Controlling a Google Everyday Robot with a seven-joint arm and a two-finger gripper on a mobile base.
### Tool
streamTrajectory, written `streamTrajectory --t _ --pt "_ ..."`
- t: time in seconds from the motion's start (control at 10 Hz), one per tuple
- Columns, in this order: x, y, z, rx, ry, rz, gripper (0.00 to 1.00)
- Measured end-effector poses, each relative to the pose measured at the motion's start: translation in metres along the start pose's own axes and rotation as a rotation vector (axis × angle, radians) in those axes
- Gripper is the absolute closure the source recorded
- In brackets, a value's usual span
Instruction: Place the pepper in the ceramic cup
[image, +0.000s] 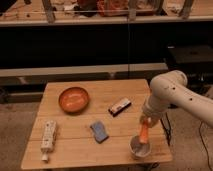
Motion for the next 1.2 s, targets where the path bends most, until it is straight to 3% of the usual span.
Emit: streamTrajectory --t 0.1,0.2,0.5,0.7,0.9,1.2 --pt "-0.001 0.001 -0.001 0.002 0.003 -0.003 0.99" --pt "-0.003 0.002 -0.002 0.03 0.019 -0.016 0.99" --pt "-0.007 0.008 -0.008 0.211 0.05 -0.06 0.99" --pt "-0.011 0.01 -0.014 0.279 0.073 -0.097 0.99" --pt "-0.016 0.006 -0.015 0.305 0.126 -0.134 0.99" --pt "-0.017 0.005 -0.012 0.322 0.206 -0.136 0.99"
